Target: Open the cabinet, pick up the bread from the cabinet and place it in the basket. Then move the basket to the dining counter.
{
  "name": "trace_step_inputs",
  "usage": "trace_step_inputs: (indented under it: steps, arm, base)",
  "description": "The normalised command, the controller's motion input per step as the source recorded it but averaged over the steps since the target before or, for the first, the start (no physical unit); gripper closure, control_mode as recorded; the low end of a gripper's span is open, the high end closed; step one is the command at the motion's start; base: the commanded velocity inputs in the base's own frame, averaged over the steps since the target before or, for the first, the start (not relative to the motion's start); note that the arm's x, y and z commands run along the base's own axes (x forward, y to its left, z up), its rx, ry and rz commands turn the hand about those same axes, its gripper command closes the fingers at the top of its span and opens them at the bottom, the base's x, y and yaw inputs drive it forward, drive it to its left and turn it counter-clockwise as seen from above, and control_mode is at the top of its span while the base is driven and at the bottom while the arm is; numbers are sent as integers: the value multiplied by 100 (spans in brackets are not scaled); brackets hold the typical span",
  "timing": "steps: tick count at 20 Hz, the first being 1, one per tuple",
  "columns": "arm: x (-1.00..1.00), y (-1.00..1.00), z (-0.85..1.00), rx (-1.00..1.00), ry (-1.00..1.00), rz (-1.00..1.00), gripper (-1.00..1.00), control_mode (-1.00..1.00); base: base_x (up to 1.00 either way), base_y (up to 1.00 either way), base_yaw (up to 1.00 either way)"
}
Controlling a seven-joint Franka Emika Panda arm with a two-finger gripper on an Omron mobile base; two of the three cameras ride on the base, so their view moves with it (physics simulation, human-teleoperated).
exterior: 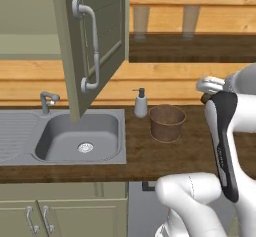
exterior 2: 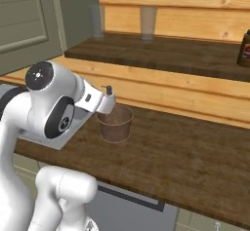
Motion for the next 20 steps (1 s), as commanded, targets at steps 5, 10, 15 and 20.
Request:
trace_step_inputs:
  steps: [5,10,15,20]
  arm:
    - [80,31,-56,0,14,1,100,-100]
    - [90,2,-29,6,10,2,100,-100]
    - [83,-2,-59,8,12,5,100,-100]
    - [45,6,-66,1,7,0,100,-100]
  base:
    - [0,0,0]
    - [0,0,0]
    - [0,0,0]
    - [0,0,0]
